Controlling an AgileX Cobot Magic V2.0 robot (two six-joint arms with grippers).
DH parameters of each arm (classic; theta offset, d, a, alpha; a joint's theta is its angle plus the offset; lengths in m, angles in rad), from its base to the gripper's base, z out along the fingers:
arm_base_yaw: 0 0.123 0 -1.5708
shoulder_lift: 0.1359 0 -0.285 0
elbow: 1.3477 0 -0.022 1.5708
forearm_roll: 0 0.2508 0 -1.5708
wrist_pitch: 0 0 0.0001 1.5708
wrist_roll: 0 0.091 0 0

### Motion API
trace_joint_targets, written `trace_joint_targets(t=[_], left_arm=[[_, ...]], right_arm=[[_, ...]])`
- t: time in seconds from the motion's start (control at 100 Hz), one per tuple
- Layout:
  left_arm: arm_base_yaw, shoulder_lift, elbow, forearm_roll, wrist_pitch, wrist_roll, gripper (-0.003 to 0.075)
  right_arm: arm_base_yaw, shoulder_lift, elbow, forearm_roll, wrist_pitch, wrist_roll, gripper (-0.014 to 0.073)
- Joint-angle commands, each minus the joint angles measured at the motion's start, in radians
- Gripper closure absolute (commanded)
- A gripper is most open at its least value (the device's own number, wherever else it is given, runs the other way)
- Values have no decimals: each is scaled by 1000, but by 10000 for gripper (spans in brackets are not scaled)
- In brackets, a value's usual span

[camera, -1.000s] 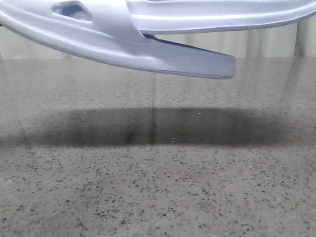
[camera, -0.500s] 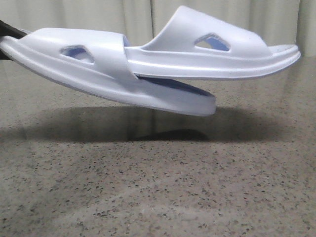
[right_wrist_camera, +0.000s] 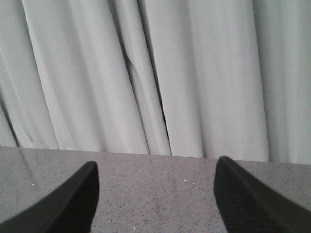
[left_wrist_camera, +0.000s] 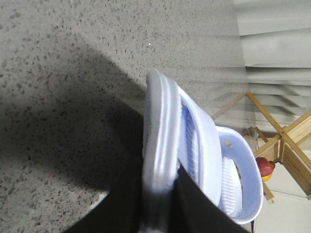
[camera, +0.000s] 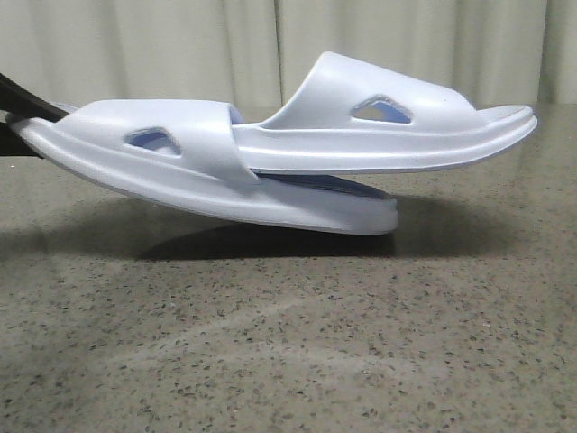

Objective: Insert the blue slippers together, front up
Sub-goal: 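Lower the stacked slippers onto the table with the left gripper and release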

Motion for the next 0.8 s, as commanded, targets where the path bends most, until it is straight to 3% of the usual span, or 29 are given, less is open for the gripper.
trace_joint_targets(t=[0.0,0.38,0.79], left_arm=[[-7,-10,-32,-60,27,21,704],[-7,-6,-32,-39,5,46,694],[-7,-6,-32,-27,-25,51,421]], right_arm=[[-2,6,-26,5,-46,-15,155],[-2,6,-6,8,-42,-15,155],[-2,6,-6,8,-44,-15,155]])
